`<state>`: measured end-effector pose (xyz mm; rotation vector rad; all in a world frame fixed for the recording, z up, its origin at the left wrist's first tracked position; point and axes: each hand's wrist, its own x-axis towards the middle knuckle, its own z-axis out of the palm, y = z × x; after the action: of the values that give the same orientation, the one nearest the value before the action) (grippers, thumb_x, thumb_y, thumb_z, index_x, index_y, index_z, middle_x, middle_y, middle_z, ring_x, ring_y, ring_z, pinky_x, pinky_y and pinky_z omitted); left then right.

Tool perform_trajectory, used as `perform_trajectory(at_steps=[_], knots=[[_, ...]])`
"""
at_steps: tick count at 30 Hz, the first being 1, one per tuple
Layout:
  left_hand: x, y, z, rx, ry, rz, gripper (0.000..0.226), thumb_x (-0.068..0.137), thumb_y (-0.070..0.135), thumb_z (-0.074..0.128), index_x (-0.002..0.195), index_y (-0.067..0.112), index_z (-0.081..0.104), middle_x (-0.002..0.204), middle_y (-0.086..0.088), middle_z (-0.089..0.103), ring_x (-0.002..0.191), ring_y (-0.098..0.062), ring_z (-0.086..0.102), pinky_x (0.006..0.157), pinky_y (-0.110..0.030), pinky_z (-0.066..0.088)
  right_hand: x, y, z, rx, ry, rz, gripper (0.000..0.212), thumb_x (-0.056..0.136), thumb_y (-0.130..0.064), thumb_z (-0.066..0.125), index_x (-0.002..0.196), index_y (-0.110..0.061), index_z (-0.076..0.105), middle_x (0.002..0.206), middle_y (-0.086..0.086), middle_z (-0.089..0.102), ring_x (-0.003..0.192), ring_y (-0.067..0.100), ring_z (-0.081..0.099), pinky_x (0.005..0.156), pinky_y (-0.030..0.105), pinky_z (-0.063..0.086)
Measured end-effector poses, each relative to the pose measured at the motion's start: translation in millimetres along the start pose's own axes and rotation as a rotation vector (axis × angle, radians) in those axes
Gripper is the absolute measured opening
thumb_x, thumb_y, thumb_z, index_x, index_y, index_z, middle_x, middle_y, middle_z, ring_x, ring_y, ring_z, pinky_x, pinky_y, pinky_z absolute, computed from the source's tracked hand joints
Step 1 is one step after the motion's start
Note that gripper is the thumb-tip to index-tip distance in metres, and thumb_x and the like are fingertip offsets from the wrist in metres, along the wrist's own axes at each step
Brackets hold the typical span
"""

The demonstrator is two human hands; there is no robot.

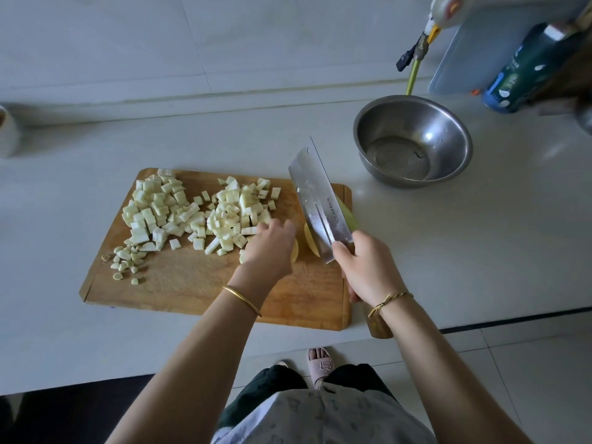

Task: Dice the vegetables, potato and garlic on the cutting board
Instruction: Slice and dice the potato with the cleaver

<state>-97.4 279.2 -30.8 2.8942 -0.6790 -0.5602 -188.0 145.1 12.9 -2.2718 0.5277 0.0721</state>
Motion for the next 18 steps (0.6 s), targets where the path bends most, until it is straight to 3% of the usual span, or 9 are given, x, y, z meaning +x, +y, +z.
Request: perform_trajectory(at_steps=[5, 8, 13, 18], knots=[[2.4, 4.9, 5.2, 0.106, -0.006, 0.034, 0.066, 0.078, 0.017, 0.075, 0.131, 0.014, 0.035, 0.132, -0.004, 0.045, 0.126, -0.024, 0.039, 0.089, -0.033, 0.046, 1.9, 3.4, 11.6, -0.097, -0.034, 0.007, 0.040, 0.096, -0.021, 0.049, 0.060, -0.014, 0.031, 0.056, 0.003, 0.042, 0.050, 0.017, 0.041, 0.043, 0.024, 0.026], [-0.6, 0.4, 7.6, 0.090, -0.006, 0.010, 0.081, 0.072, 0.035, 0.080, 0.136, 0.017, 0.034, 0.137, -0.002, 0.043, 0.130, -0.023, 0.036, 0.095, -0.035, 0.042, 0.6, 4.4, 17.9, -0.113, -0.040, 0.033, 0.041, 0.096, -0.020, 0.049, 0.060, -0.015, 0.029, 0.058, 0.001, 0.041, 0.051, 0.016, 0.039, 0.046, 0.030, 0.021], [-5.6, -2.7, 12.8, -0.062, 0.004, -0.059, 0.074, 0.075, 0.032, 0.078, 0.135, 0.016, 0.036, 0.131, -0.006, 0.039, 0.120, -0.029, 0.045, 0.074, -0.037, 0.043, 2.0, 6.4, 25.3, -0.125, -0.038, 0.054, 0.039, 0.096, -0.022, 0.047, 0.062, -0.016, 0.030, 0.057, 0.002, 0.042, 0.055, 0.026, 0.045, 0.045, 0.029, 0.023], [-5.0, -1.7, 18.5, -0.161, 0.042, -0.065, 0.069, 0.077, 0.031, 0.076, 0.131, 0.013, 0.037, 0.127, -0.009, 0.038, 0.111, -0.032, 0.050, 0.071, -0.036, 0.043, 5.8, 5.9, 29.4, -0.135, -0.057, 0.054, 0.038, 0.097, -0.025, 0.044, 0.063, -0.017, 0.029, 0.057, 0.002, 0.044, 0.053, 0.030, 0.051, 0.045, 0.025, 0.030]])
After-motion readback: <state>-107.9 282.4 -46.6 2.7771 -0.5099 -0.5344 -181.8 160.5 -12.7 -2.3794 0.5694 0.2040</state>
